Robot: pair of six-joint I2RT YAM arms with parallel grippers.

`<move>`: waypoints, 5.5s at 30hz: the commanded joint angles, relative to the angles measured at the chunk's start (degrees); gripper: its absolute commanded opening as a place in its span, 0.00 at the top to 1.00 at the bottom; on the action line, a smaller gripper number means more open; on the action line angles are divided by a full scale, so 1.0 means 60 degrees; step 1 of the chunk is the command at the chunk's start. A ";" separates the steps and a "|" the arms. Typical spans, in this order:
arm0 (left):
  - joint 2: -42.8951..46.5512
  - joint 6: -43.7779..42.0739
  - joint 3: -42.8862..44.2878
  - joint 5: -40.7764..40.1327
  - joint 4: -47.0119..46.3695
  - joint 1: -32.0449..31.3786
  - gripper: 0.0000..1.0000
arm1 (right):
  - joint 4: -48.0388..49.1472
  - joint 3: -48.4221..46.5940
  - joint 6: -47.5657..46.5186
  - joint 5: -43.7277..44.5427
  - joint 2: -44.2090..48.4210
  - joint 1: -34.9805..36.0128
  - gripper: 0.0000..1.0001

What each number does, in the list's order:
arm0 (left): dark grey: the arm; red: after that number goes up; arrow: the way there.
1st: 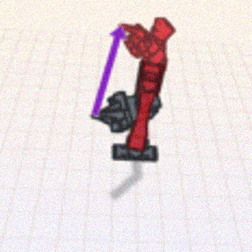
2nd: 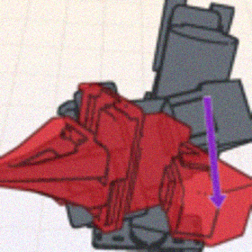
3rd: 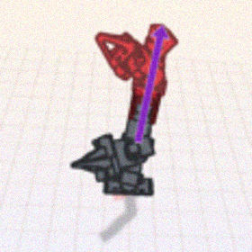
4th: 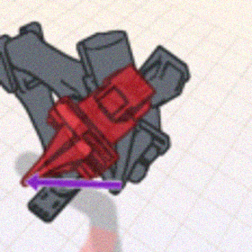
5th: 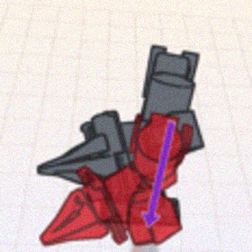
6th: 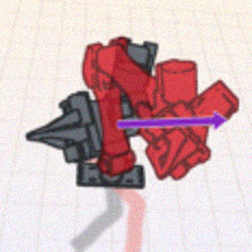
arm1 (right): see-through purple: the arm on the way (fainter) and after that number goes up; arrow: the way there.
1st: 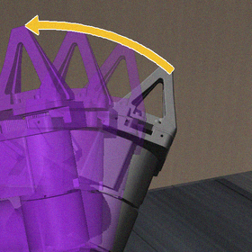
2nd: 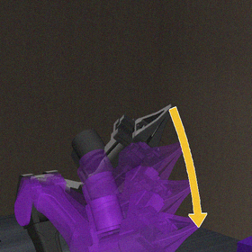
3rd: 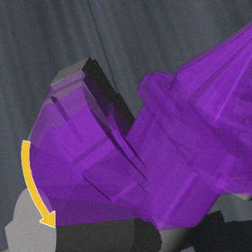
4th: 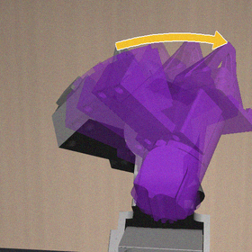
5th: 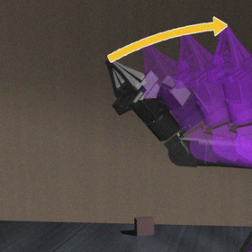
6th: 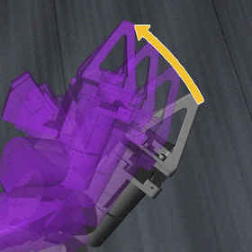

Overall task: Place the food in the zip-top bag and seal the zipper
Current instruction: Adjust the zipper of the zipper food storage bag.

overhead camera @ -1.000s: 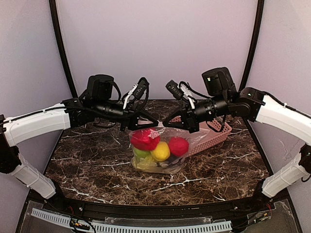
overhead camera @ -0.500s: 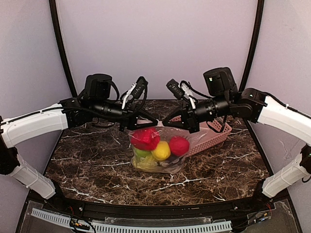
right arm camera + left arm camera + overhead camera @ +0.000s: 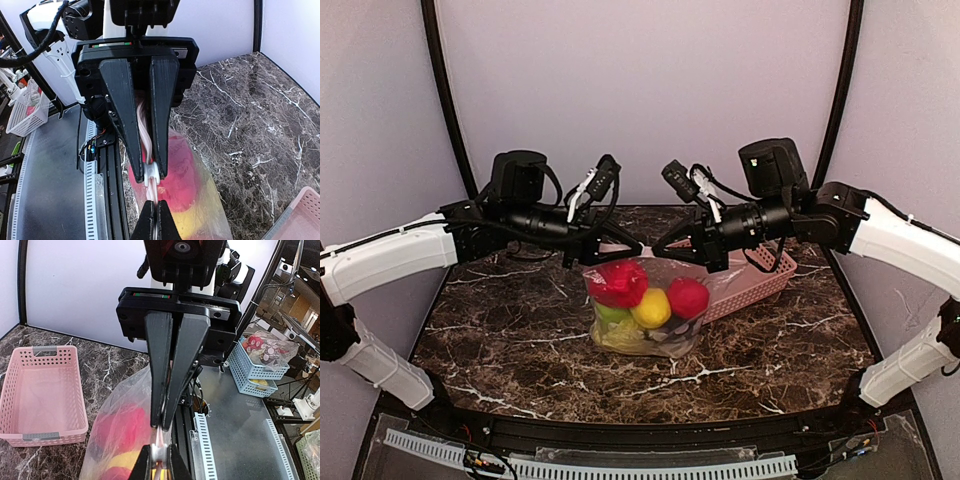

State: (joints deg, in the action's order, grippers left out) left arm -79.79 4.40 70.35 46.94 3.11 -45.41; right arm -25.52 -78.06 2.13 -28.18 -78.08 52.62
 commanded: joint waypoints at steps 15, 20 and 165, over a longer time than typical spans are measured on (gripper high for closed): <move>0.0820 -0.0316 -0.0118 0.0335 0.0966 0.0672 0.99 | -0.0752 0.0046 -0.0145 0.0596 0.0506 -0.0172 1.00; 0.0910 -0.0353 -0.0062 0.0410 0.1158 0.0867 0.99 | -0.0786 0.0039 -0.0164 0.0605 0.0542 -0.0186 1.00; 0.1709 -0.1952 -0.0679 -0.2932 0.3029 0.2133 0.99 | -0.2815 0.0562 -0.0097 -0.0215 0.1444 -0.0552 1.00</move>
State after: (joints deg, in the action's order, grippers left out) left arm -75.40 -7.11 68.12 40.77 10.39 -42.26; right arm -21.91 -75.50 1.06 -27.18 -78.63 53.45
